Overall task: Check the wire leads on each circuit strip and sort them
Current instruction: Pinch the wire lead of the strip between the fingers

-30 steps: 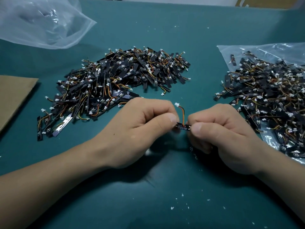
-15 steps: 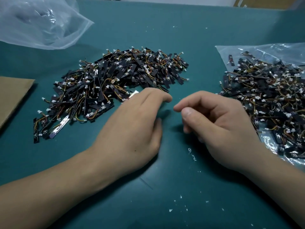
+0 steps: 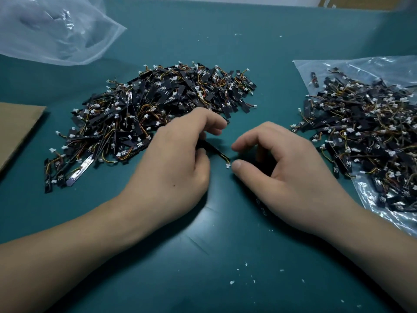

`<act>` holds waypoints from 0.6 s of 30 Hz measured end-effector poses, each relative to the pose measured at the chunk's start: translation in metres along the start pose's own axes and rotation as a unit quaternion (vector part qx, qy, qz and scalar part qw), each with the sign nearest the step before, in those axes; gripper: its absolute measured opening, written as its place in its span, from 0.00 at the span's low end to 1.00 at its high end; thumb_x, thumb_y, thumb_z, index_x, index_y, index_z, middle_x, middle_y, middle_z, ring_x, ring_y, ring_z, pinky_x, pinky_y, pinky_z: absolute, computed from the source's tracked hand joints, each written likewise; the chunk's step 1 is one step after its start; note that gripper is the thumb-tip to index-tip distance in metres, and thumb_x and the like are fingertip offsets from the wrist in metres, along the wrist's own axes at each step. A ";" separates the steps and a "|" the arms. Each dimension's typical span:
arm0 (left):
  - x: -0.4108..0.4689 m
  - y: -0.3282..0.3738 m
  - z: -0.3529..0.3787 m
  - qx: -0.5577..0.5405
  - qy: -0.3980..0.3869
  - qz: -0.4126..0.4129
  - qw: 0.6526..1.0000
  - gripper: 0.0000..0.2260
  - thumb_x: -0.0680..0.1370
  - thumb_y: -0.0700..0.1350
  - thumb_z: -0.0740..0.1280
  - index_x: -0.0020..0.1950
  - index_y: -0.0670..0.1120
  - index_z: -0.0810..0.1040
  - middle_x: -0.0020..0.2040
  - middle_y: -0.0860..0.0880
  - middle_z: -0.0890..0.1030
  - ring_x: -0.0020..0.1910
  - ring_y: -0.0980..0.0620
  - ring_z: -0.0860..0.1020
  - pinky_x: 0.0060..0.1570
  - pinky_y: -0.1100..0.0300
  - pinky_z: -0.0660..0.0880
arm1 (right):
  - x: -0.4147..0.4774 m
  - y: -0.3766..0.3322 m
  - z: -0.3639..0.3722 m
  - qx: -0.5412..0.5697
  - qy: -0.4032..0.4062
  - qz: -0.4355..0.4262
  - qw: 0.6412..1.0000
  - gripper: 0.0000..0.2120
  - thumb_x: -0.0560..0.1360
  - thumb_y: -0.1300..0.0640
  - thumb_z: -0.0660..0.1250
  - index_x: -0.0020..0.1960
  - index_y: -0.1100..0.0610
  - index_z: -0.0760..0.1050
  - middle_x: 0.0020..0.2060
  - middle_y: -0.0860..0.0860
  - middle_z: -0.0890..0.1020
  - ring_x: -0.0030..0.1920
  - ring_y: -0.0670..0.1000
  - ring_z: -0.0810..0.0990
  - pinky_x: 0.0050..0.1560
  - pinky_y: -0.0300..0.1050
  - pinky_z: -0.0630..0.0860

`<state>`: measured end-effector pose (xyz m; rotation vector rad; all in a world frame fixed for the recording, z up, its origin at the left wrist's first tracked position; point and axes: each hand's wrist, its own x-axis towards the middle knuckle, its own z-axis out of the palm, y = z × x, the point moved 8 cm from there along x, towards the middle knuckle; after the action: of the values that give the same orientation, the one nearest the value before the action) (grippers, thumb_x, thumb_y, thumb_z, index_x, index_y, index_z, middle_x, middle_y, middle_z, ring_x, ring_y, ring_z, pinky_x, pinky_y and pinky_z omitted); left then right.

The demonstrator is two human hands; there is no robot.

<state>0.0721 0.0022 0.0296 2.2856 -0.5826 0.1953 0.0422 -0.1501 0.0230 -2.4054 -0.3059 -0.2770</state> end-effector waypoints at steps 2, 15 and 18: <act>-0.002 0.002 0.002 -0.017 -0.013 0.007 1.000 0.22 0.74 0.28 0.65 0.62 0.48 0.77 0.52 0.58 0.81 0.52 0.60 0.77 0.56 0.73 0.69 | 0.000 0.000 0.002 -0.024 -0.006 0.002 1.000 0.11 0.75 0.46 0.71 0.55 0.47 0.81 0.46 0.39 0.77 0.47 0.39 0.75 0.52 0.40 0.74; -0.007 0.015 -0.006 0.071 0.023 0.030 0.997 0.06 0.80 0.54 0.63 0.50 0.56 0.79 0.46 0.63 0.79 0.53 0.57 0.75 0.55 0.51 0.57 | 0.001 0.001 -0.008 0.075 0.030 0.008 0.997 0.04 0.78 0.53 0.68 0.45 0.49 0.80 0.36 0.39 0.80 0.38 0.43 0.78 0.39 0.30 0.69; -0.013 0.025 -0.010 0.142 0.049 0.081 0.985 0.11 0.82 0.53 0.62 0.42 0.52 0.76 0.39 0.58 0.76 0.47 0.51 0.71 0.51 0.49 0.56 | 0.000 -0.001 -0.007 0.131 0.016 -0.001 0.991 0.04 0.79 0.54 0.68 0.46 0.50 0.80 0.34 0.40 0.79 0.33 0.43 0.75 0.37 0.32 0.69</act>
<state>0.0490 -0.0013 0.0489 2.4836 -0.7285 0.4945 0.0411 -0.1536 0.0290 -2.1392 -0.3111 -0.2592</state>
